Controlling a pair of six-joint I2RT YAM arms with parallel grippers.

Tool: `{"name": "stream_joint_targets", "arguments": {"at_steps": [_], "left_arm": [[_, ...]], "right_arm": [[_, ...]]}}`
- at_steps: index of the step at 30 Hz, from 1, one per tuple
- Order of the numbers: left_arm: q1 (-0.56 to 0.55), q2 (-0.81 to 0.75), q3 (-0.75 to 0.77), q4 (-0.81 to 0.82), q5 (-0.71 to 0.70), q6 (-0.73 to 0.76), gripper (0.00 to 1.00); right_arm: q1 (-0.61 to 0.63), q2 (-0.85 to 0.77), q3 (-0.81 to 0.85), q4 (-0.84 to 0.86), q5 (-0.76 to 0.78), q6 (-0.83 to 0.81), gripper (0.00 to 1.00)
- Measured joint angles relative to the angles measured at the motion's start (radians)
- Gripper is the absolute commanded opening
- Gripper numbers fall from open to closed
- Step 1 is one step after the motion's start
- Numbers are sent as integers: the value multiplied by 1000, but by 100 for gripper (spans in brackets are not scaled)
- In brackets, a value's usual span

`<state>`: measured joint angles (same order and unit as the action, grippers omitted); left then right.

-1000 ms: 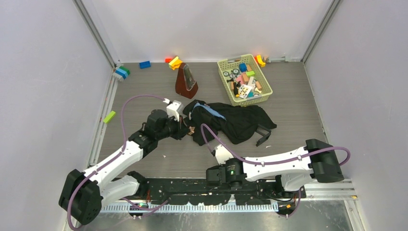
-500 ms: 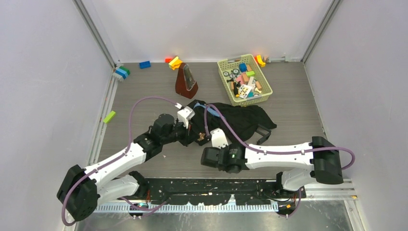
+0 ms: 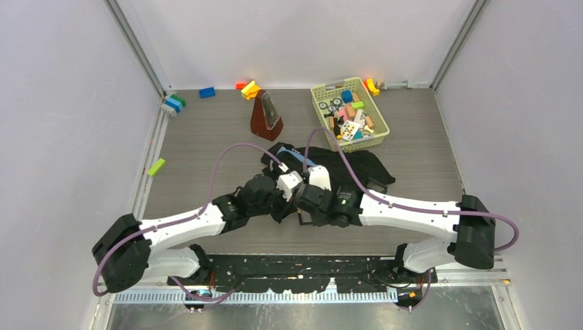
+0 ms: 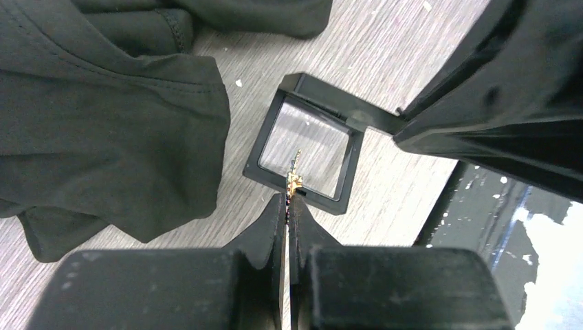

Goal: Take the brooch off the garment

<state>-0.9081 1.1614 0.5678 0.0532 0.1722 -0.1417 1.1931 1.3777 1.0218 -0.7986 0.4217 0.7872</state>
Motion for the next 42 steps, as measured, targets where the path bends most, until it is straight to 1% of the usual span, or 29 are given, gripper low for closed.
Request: {"name": "stream_joint_targets", "arguments": {"at_steps": [6, 10, 14, 17, 21, 24, 27, 31, 36, 42], "left_arm": [[-17, 126, 82, -67, -76, 25, 0], [-16, 194, 135, -115, -124, 31, 0], [-17, 198, 138, -139, -147, 40, 0], [-17, 158, 121, -135, -171, 45, 0], [-17, 42, 49, -83, -195, 66, 0], [-18, -31, -31, 16, -196, 102, 0], [-21, -65, -99, 96, -174, 149, 0], [-30, -61, -153, 170, -108, 207, 0], [-43, -11, -154, 230, -63, 253, 0], [-63, 37, -147, 235, -51, 286, 0]], "right_arm": [[-40, -74, 0, 21, -35, -4, 0], [-85, -155, -30, 59, -65, -2, 0], [-151, -218, -95, 105, -119, 2, 0], [-192, -223, -147, 138, -164, 6, 0], [-230, -222, -203, 181, -235, 12, 0], [-239, -221, -213, 214, -278, 13, 0], [-241, -221, -218, 257, -316, 16, 0], [-241, -217, -233, 311, -360, 24, 0], [-241, -202, -249, 350, -391, 28, 0], [-241, -193, -254, 368, -401, 29, 0]]}}
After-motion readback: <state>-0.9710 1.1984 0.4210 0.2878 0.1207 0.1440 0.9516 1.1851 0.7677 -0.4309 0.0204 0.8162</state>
